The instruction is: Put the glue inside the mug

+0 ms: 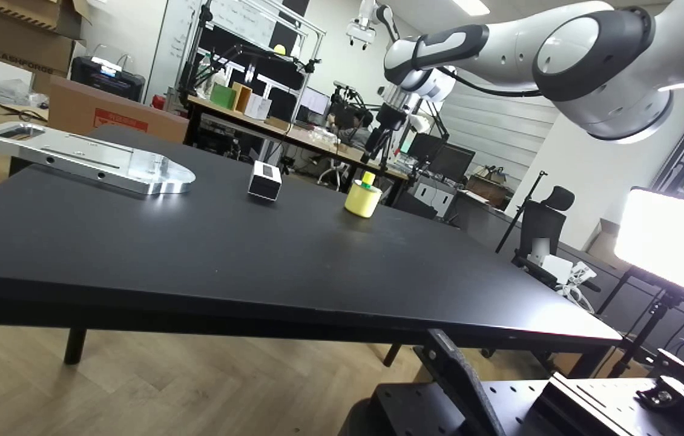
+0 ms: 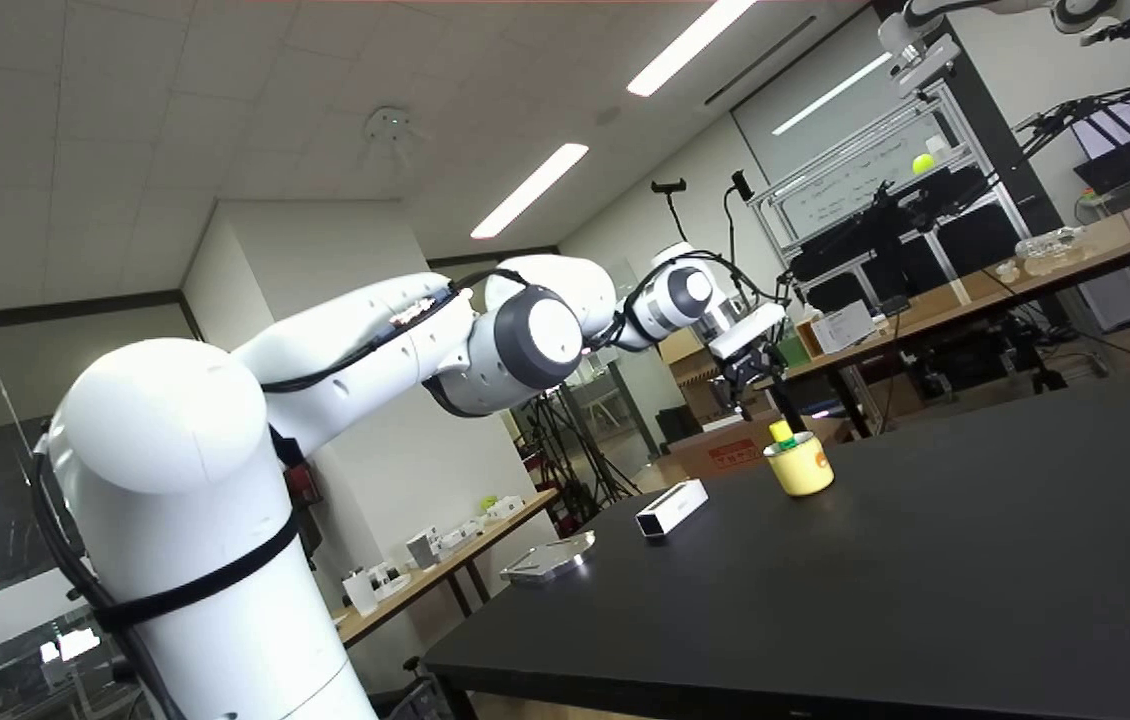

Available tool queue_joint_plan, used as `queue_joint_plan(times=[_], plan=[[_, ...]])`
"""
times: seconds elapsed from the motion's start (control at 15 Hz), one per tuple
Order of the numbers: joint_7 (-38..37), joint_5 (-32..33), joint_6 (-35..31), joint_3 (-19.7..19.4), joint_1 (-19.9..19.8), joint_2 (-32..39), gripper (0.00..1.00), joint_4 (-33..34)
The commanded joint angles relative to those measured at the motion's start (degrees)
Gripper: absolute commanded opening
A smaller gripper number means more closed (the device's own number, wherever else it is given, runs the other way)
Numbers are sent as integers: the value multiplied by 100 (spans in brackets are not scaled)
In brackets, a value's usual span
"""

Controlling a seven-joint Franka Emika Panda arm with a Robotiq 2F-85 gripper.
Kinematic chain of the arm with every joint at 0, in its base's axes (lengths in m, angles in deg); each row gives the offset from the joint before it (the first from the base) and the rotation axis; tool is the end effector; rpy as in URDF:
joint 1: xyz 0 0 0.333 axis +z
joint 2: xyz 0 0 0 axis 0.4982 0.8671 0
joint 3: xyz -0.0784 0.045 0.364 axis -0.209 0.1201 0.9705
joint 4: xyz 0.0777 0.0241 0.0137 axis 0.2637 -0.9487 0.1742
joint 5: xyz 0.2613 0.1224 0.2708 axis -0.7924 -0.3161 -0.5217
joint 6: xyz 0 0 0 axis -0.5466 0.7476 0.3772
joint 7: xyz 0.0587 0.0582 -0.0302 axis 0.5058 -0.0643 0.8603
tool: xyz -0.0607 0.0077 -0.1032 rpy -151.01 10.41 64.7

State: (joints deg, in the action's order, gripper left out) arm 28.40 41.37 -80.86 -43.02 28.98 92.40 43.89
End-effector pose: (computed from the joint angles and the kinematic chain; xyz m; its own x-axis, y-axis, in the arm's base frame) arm 0.8916 -0.0022 0.2276 0.6221 0.7705 0.1390 0.7521 -0.6375 0.1674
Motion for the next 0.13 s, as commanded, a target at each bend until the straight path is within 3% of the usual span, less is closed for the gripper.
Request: queue_joint_plan(times=[0.0,0.07], plan=[[2,9,-2,-1,2,-16,100,6],[3,10,-2,-2,4,-27,100,7]])
